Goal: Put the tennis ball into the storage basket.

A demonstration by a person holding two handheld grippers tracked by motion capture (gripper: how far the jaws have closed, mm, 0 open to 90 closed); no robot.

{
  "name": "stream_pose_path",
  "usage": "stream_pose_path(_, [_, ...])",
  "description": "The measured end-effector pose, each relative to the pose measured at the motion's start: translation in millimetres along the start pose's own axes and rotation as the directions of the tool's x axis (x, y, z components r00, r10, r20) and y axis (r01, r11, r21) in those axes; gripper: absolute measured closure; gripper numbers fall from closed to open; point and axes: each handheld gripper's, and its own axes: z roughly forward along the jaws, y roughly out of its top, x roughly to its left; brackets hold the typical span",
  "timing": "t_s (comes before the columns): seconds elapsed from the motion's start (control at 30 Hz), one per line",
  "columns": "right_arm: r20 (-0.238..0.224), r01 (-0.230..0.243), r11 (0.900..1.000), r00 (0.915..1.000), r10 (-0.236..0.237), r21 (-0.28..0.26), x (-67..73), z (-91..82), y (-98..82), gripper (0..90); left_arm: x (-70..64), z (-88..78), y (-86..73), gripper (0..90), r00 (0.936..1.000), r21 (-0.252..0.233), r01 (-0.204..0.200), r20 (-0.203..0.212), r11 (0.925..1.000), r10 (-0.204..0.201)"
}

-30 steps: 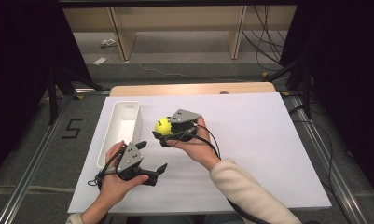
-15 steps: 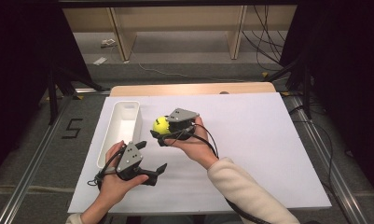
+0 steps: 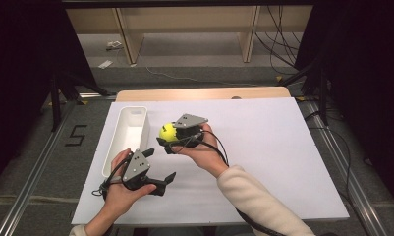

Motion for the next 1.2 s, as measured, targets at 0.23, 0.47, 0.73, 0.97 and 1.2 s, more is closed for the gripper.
stream_pose_path(0.23, [-0.009, -0.005, 1.0, 0.9999, 0.005, 0.002, 0.5, 1.4, 0.8, 27.5, -0.1, -0.5, -0.3, 0.0, 1.0, 0.004, 0.001, -0.003, 1.0, -0.001])
stream_pose_path(0.47, [-0.011, -0.006, 1.0, 0.9999, 0.006, 0.004, 0.3, 2.5, 1.6, 27.4, 0.0, -0.4, -0.2, 0.0, 0.9999, 0.004, -0.007, -0.007, 1.0, 0.007])
stream_pose_path(0.73, [-0.019, -0.005, 1.0, 0.9998, 0.005, 0.005, 1.3, 4.8, 4.1, 27.5, -1.0, -0.8, -0.3, 0.0, 1.0, 0.006, -0.002, -0.006, 1.0, 0.002])
stream_pose_path(0.97, [-0.021, -0.005, 1.0, 0.9998, 0.005, 0.006, 1.8, 6.8, 6.7, 27.5, -0.9, -0.9, -0.4, 0.0, 0.9999, 0.007, -0.003, -0.01, 1.0, 0.003])
stream_pose_path(1.2, [-0.025, -0.005, 1.0, 0.9997, 0.005, 0.004, 2.8, 8.1, 9.3, 27.4, -1.8, -0.6, -0.5, 0.0, 1.0, 0.009, 0.001, -0.005, 1.0, -0.001])
